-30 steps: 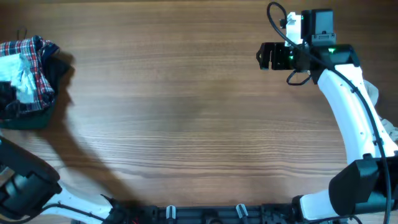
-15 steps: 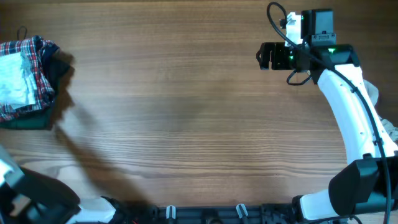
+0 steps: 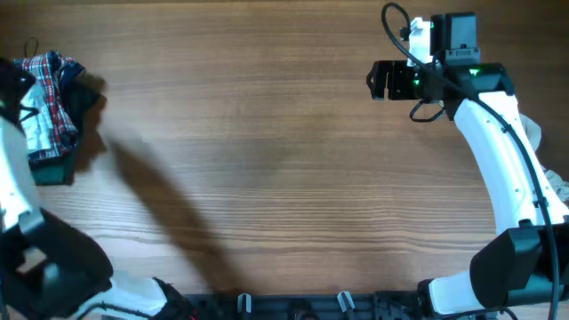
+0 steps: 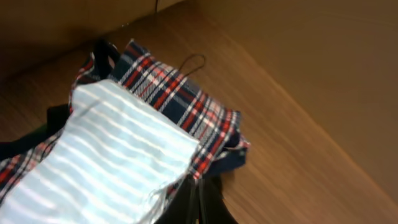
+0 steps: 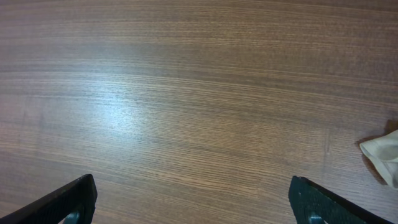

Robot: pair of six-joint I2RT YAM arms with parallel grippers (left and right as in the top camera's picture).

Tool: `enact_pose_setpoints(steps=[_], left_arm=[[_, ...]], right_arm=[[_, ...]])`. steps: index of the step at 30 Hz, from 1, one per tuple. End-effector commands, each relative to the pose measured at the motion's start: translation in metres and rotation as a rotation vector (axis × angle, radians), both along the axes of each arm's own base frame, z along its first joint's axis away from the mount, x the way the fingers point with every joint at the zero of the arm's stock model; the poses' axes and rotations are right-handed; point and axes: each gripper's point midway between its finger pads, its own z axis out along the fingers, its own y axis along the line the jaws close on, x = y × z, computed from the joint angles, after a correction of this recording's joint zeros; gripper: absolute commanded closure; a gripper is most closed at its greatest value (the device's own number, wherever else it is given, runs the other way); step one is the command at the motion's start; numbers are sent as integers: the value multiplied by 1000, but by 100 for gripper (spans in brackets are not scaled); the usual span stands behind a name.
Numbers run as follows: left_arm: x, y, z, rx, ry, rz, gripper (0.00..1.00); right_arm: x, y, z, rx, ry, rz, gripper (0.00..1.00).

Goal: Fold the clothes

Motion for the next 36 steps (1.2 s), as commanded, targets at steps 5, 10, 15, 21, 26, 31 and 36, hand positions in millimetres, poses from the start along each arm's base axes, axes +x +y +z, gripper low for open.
enact_pose_setpoints(steps=[5, 10, 15, 21, 26, 31, 36], left_arm=[[1, 10, -90, -55, 207, 12, 96], [2, 4, -129, -121, 265, -14, 96], [17, 2, 4, 34, -40, -49, 93], [-4, 16, 31, 121, -33, 58, 94], [-3, 32, -27, 55, 74, 79, 89], [-16, 60, -78, -3, 146, 135, 77], [-9, 63, -94, -24, 140, 118, 62]], right_arm=[[2, -3, -2, -17, 0, -12, 0], [2, -3, -2, -17, 0, -12, 1], [2, -3, -2, -17, 0, -12, 0], [2, -3, -2, -17, 0, -12, 1], [2, -3, -2, -17, 0, -12, 1], [2, -3, -2, -17, 0, -12, 1], [2, -3, -2, -17, 0, -12, 0]])
